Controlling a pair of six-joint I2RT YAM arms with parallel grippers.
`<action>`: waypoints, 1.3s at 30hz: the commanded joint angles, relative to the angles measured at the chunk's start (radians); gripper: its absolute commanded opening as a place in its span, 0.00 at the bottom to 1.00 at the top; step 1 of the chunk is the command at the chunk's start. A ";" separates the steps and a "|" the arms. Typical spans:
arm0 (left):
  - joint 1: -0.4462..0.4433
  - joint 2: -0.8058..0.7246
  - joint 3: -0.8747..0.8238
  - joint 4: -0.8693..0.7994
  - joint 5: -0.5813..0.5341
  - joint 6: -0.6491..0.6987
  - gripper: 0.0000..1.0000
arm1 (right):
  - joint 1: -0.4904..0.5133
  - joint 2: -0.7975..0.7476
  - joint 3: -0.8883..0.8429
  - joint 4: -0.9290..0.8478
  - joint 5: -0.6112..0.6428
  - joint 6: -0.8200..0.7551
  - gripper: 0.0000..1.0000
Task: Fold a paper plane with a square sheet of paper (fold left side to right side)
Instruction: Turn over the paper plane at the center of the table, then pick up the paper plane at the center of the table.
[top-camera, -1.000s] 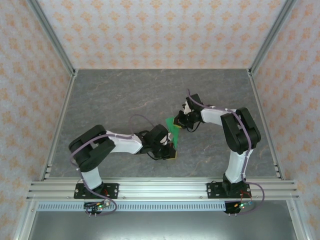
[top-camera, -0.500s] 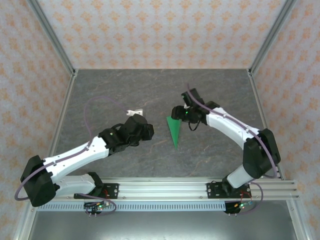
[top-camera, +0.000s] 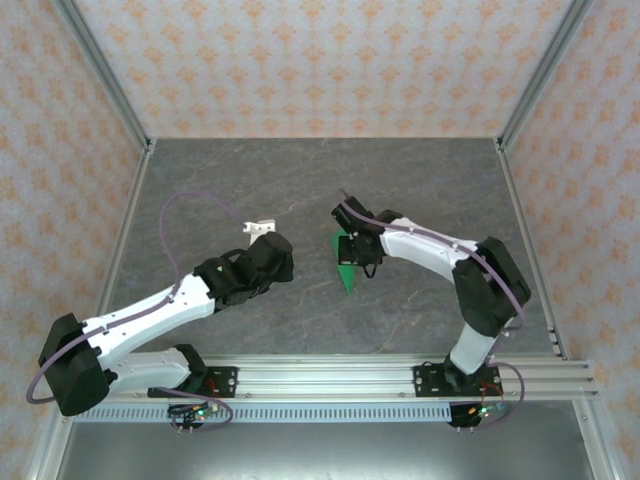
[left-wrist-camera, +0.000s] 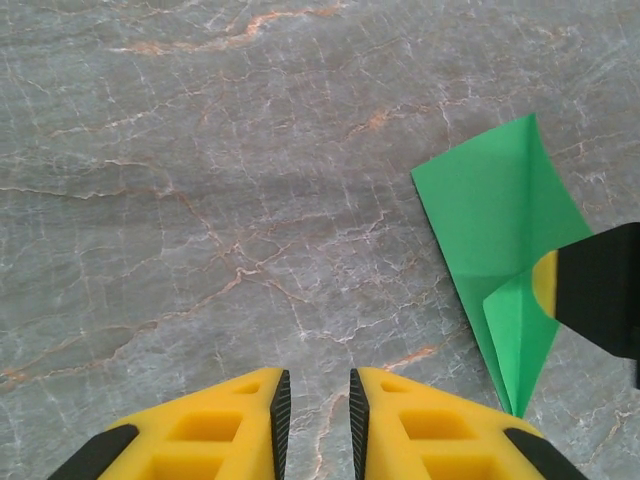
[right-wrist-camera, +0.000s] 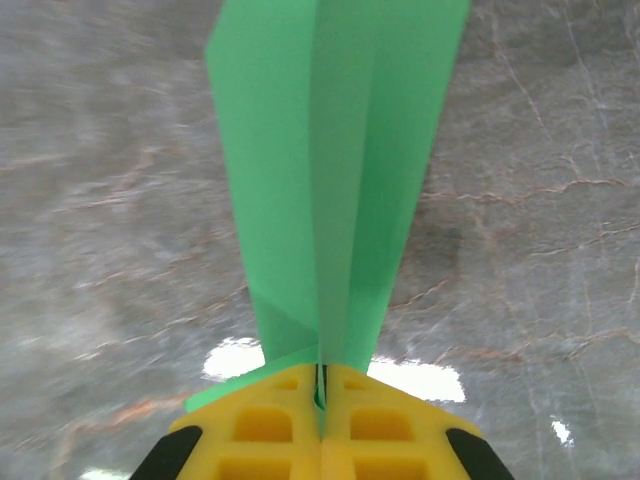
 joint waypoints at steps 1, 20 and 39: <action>0.012 -0.039 0.006 -0.042 -0.084 0.013 0.25 | 0.000 -0.156 -0.051 0.097 -0.093 -0.013 0.00; 0.012 -0.082 -0.013 -0.027 -0.088 0.000 0.27 | -0.229 -0.258 -0.339 0.187 -0.187 -0.060 0.43; 0.013 -0.148 -0.057 -0.026 -0.123 -0.001 0.56 | 0.016 -0.080 -0.169 0.036 -0.092 0.027 0.44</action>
